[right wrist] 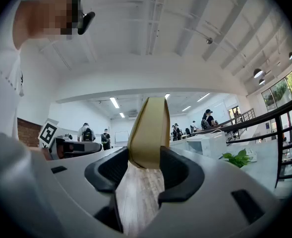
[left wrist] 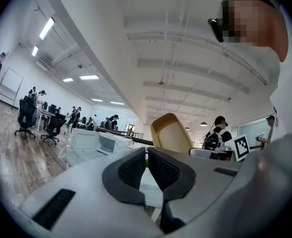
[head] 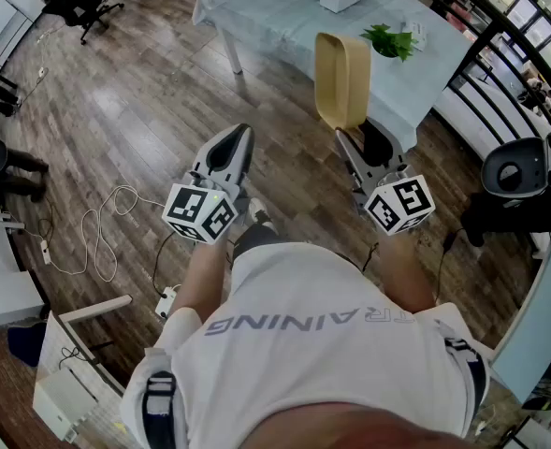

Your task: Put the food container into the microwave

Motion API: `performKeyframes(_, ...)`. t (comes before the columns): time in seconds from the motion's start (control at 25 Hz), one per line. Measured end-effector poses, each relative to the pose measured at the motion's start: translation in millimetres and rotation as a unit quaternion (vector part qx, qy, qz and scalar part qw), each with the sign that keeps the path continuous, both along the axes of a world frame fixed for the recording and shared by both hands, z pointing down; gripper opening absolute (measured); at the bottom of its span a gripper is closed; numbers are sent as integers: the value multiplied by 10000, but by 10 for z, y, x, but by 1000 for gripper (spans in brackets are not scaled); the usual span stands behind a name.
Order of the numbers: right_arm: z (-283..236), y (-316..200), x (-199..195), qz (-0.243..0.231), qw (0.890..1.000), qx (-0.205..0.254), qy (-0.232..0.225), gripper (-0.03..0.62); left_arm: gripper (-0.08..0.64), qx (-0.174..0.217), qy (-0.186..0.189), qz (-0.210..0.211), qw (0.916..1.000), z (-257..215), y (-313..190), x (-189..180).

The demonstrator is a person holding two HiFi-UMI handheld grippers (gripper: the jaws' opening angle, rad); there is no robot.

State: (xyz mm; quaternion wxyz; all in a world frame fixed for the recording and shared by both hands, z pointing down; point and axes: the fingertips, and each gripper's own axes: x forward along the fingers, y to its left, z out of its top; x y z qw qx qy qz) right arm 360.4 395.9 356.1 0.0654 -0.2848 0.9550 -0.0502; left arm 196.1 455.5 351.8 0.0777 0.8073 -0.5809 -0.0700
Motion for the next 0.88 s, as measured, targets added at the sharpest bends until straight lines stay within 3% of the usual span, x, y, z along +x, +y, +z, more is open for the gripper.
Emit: performKeyframes(0.88,97,-123,-344,-192,9996,-184,-117,216,44,-219,187,-53,9996,168,-87,-318)
